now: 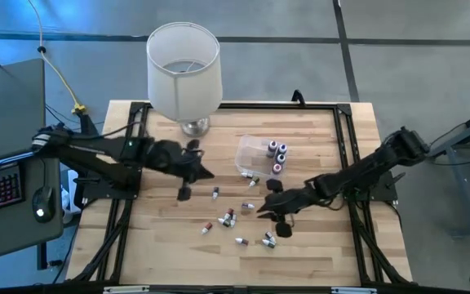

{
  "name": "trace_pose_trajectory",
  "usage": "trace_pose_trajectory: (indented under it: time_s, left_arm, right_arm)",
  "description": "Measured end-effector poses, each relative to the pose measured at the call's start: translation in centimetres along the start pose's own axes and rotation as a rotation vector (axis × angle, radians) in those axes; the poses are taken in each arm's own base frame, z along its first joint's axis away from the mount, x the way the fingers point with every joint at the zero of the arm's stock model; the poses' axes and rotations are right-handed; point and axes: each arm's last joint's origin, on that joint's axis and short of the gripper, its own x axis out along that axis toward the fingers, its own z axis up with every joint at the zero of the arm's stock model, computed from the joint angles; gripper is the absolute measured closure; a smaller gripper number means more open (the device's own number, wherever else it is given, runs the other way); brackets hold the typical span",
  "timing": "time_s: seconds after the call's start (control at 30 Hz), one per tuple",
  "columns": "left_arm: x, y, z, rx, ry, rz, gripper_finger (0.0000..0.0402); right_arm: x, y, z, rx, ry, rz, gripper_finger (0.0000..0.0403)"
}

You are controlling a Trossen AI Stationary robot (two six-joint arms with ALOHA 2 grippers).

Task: Pick & Place food coloring
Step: Put the bottom small purple food coloring bottle into the transparent bin

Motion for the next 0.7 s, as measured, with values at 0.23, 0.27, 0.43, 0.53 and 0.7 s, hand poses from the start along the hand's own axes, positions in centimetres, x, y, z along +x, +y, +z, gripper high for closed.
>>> trace_pose_trajectory:
  time_s: [0.23, 0.27, 0.43, 0.53, 0.7]
  left_arm:
    - [1.9, -0.7, -5.4, -0.123, -0.102, -0.005, 0.0399]
    - [2.3, -0.7, -5.5, -0.152, -0.118, -0.008, 0.0399]
    - [4.5, -0.7, -7.5, -0.208, -0.017, 0.056, 0.0399]
    - [5.4, -0.6, -7.5, -0.169, -0.026, 0.042, 0.0399]
    - [6.2, -0.9, -7.7, -0.077, -0.017, -0.01, 0.0399]
  right_arm:
    - [0.6, 1.5, 2.5, 0.241, 0.287, -0.054, 0.0329]
    - [0.9, 1.9, 2.2, 0.26, 0.344, -0.05, 0.0329]
    - [2.9, 3.7, 1.0, 0.327, 0.513, -0.003, 0.0329]
    - [3.8, 4.2, 0.5, 0.365, 0.556, 0.015, 0.0329]
    - [4.9, 3.8, -0.4, 0.428, 0.612, -0.012, 0.0329]
